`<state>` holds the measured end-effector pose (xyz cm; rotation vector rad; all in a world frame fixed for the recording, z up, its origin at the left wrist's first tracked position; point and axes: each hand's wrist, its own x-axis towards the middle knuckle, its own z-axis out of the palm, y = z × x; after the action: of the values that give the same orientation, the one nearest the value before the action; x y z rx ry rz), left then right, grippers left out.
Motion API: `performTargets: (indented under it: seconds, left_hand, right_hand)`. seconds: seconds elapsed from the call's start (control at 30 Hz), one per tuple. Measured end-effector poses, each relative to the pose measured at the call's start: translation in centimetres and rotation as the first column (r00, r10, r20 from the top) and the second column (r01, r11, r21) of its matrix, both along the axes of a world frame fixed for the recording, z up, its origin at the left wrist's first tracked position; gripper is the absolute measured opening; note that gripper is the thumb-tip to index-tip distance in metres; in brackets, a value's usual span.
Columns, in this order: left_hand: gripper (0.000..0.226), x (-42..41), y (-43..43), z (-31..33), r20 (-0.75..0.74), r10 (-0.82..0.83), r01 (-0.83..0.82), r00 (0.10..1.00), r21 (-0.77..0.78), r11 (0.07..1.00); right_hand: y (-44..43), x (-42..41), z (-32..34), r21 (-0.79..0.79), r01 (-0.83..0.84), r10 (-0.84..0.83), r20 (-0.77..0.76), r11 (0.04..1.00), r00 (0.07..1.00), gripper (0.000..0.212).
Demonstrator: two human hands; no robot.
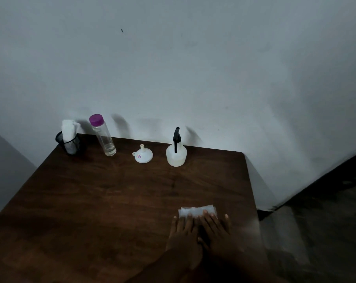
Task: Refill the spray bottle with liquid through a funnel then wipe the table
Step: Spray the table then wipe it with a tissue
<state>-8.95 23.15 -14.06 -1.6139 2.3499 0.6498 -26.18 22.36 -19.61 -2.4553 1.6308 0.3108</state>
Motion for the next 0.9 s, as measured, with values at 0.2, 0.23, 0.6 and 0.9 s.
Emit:
performTargets:
  seconds: [0.2,0.23,0.6,0.9]
  left_hand:
    - [0.068,3.7,-0.5,-1.2,0.050,-0.266,0.269,0.963,-0.084,0.959]
    - [0.068,4.5,-0.6,-1.3,0.051,-0.301,0.305,0.952,-0.109,0.946]
    - [0.068,11.0,-1.4,-1.6,0.058,-0.455,0.459,0.888,-0.098,0.883]
    - [0.080,17.6,-1.9,-1.6,0.079,-0.498,0.501,0.863,-0.021,0.865]
  right_hand:
    - [3.5,3.6,-0.7,-0.011,0.199,-0.198,0.028,0.980,0.980,0.064]
    - [3.8,4.3,-0.8,-0.018,0.225,-0.224,0.052,0.974,0.973,0.066]
    - [5.6,12.4,-0.4,0.119,0.394,-0.405,0.100,0.912,0.909,0.085]
    - [4.1,19.0,2.4,0.145,0.294,-0.284,-0.083,0.945,0.955,0.095]
